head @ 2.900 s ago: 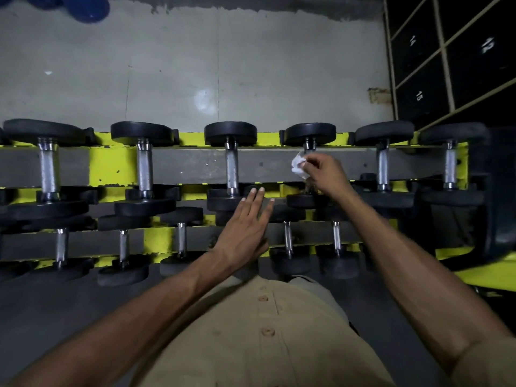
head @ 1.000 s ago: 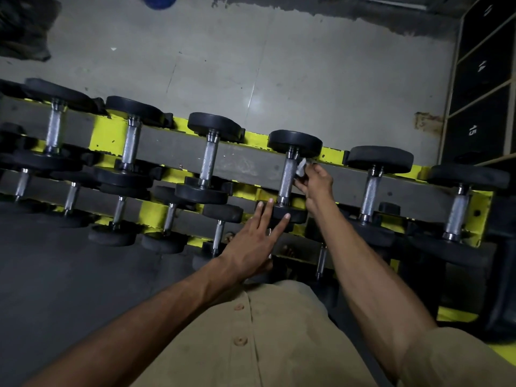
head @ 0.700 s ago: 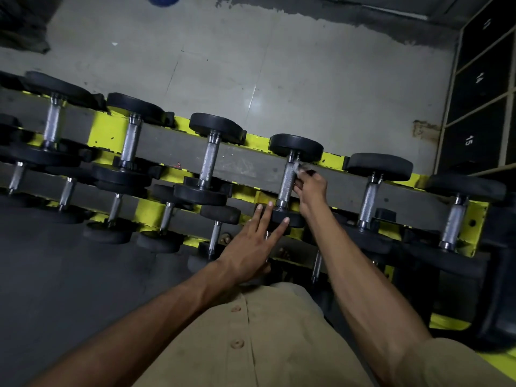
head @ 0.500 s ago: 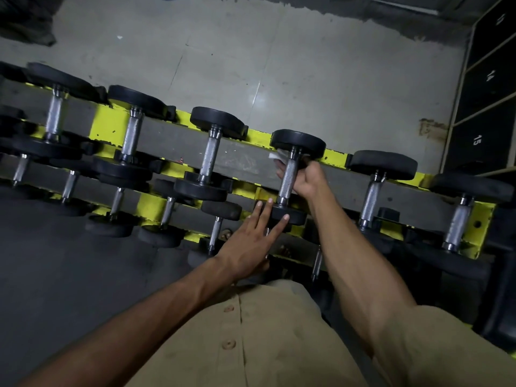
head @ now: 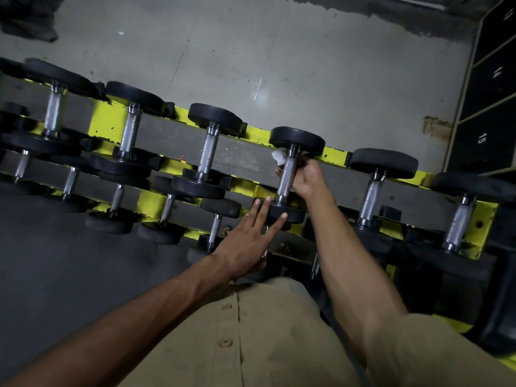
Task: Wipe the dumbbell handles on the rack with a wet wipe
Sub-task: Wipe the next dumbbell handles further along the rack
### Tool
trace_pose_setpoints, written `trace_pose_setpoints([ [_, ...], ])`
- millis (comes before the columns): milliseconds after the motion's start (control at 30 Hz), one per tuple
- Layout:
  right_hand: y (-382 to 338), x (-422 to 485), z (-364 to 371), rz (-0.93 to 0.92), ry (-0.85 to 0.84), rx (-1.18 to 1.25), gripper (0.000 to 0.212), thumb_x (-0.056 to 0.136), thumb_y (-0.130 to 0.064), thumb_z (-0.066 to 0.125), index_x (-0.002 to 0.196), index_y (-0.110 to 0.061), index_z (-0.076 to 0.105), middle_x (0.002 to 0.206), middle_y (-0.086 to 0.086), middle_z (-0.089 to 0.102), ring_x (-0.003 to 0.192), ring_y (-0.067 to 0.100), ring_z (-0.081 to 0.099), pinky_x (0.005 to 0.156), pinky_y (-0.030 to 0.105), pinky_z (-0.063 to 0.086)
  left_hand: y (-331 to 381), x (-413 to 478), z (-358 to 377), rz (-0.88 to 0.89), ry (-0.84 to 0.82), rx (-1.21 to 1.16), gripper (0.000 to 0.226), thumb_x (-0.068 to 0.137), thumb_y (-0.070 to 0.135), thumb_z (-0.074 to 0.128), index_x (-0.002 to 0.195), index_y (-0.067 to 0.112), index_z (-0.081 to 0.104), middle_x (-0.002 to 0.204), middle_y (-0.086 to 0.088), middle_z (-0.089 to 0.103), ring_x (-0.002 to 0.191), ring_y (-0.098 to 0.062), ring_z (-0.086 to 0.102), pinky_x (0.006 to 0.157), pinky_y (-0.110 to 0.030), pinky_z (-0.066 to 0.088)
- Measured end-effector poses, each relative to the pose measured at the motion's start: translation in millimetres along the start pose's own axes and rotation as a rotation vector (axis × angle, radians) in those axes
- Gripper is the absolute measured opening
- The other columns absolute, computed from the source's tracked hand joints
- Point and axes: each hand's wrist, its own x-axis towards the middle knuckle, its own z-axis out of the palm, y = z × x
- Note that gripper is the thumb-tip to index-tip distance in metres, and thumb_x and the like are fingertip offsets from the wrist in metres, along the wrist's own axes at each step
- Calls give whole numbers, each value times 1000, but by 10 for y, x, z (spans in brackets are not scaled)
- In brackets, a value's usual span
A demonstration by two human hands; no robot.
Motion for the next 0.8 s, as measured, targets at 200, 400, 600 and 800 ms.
trace_pose_setpoints([
  [200, 336, -193, -16, -771, 478, -626, 13, 88, -10, 69, 77, -15, 65, 81, 1, 68, 73, 18, 61, 60, 26, 41, -2, -10, 4, -3, 5, 4, 118, 93, 34, 71, 164, 22, -22, 161, -28, -40, 156, -47, -22, 127, -52, 20],
  [400, 255, -251, -156, -1386, 217, -1747, 17, 93, -18, 65, 109, -20, 69, 116, -4, 59, 99, 19, 48, 66, 23, 39, -3, 5, 18, -10, 2, -11, 116, 95, 27, 67, 162, 22, -27, 159, -28, -42, 155, -46, -25, 129, -52, 18],
  [600, 103, -325, -231, -1114, -289, -2138, 17, 98, -32, 56, 105, -25, 70, 111, -4, 70, 82, 23, 70, 66, 34, 56, -1, 4, -3, -23, -8, -9, 118, 94, 29, 70, 163, 25, -26, 161, -26, -41, 156, -44, -24, 129, -53, 17],
  [800, -412, -565, 210, -981, -313, -2427, 11, 95, -32, 62, 94, -26, 71, 90, -9, 72, 85, 14, 70, 58, 24, 34, 68, -9, 39, -58, -5, -30, 115, 96, 32, 69, 163, 24, -24, 161, -27, -40, 156, -45, -22, 129, -51, 20],
])
